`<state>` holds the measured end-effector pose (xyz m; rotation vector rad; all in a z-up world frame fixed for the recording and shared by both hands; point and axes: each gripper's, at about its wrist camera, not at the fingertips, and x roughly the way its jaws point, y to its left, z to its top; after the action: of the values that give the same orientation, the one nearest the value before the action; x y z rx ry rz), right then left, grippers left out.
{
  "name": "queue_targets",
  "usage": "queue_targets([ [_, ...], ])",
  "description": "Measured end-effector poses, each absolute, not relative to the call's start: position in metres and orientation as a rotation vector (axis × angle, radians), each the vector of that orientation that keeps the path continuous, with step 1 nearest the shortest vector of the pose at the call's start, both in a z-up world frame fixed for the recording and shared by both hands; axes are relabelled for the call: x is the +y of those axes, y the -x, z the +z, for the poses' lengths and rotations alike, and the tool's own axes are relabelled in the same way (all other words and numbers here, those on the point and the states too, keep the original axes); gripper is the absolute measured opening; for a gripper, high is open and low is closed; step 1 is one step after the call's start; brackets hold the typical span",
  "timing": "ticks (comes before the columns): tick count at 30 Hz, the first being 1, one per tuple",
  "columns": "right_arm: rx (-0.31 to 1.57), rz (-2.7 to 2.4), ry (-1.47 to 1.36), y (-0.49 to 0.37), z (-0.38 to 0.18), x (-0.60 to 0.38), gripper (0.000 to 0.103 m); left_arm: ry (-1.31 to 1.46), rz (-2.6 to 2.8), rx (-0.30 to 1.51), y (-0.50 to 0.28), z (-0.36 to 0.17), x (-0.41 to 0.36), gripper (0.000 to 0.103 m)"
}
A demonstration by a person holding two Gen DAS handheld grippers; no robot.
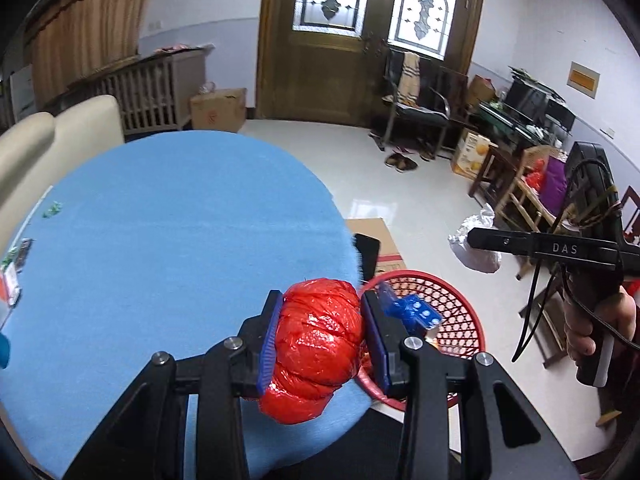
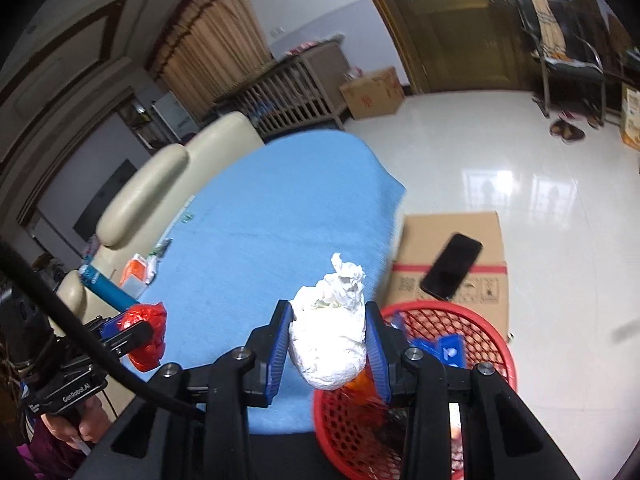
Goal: Collect trash
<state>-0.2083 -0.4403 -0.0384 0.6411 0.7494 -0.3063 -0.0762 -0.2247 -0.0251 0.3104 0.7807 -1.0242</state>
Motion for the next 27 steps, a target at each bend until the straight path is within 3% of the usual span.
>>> queue_targets([
  [18,0.89,-0.33,-0.675,0.235,-0.066,-0.466,0.039,-0.415,-1.169,0.863,0.106,-0.061,-0.284,0.041],
  [27,0.914,-0.309,-0.658,0.235,-0.066,-0.458,0.039,-0.504,-1.124,0.806,0.122,-0.06,-0.289,0.041],
])
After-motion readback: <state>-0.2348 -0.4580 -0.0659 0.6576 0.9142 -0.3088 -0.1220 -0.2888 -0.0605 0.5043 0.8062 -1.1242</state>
